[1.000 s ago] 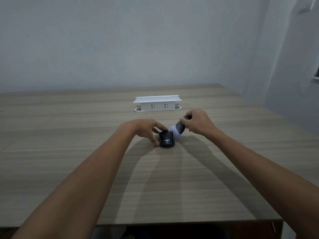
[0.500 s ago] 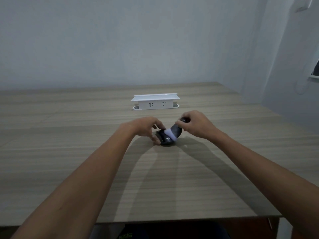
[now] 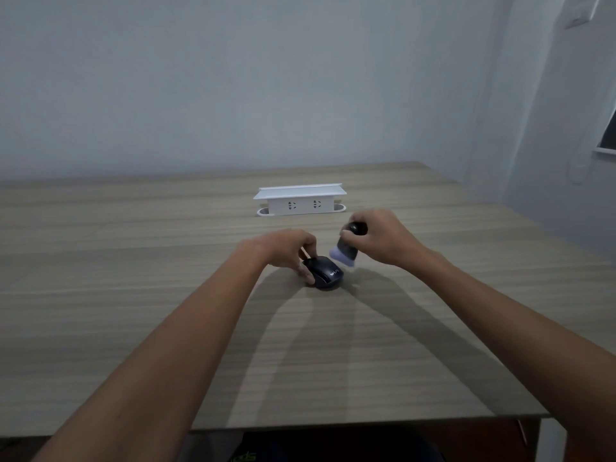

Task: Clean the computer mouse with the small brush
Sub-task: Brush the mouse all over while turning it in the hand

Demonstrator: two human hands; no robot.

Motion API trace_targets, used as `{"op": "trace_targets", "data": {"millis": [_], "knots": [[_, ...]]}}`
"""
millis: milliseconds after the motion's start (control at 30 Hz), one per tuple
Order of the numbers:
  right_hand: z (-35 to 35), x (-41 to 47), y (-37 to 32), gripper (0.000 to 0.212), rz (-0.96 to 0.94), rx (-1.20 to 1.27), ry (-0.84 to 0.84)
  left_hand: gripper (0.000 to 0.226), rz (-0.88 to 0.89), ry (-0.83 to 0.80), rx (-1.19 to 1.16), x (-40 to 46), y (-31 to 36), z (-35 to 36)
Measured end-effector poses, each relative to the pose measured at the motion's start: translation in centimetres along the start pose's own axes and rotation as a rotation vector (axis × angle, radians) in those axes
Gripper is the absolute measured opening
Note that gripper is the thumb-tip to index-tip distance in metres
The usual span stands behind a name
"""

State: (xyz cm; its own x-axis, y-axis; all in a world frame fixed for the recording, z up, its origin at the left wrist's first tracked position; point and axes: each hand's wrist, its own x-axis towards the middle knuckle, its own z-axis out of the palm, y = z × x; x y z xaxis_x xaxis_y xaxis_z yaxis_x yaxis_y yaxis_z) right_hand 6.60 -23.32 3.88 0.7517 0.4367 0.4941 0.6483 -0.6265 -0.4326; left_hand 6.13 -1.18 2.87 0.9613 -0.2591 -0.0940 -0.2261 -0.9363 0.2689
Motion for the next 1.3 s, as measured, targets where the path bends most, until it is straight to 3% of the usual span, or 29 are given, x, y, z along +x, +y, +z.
{"op": "trace_targets", "data": {"millis": [133,267,433,600,800,900,1133,1300], "knots": [[0.8,-0.1,-0.4,0.027,-0.02,-0.021,-0.091,0.058,0.014,0.006,0.015,-0.1,0.4,-0.1],[-0.2,0.6,0.1,0.022,0.026,-0.086,-0.057,0.073,0.016,-0.034,0.018,-0.2,0.8,0.2],[0.4,0.7,-1.2,0.028,-0.017,-0.023,-0.074,0.062,0.024,-0.02,0.044,0.0,0.8,0.5],[0.0,0.5,1.3,0.021,0.073,-0.097,-0.056,0.068,0.005,-0.015,0.069,0.0,0.8,0.7],[0.7,-0.3,0.4,0.016,0.065,0.037,-0.025,0.069,-0.017,-0.02,0.077,0.3,0.7,0.8],[0.1,-0.1,1.6,0.019,0.12,-0.044,-0.027,0.069,-0.026,-0.014,0.065,0.2,0.8,0.9],[0.0,-0.6,1.5,0.019,0.103,0.006,-0.062,0.07,-0.051,-0.016,0.05,0.2,0.9,0.9],[-0.5,-1.2,2.1,0.017,0.103,-0.008,0.019,0.071,-0.077,0.01,0.028,0.2,1.0,1.0]]}}
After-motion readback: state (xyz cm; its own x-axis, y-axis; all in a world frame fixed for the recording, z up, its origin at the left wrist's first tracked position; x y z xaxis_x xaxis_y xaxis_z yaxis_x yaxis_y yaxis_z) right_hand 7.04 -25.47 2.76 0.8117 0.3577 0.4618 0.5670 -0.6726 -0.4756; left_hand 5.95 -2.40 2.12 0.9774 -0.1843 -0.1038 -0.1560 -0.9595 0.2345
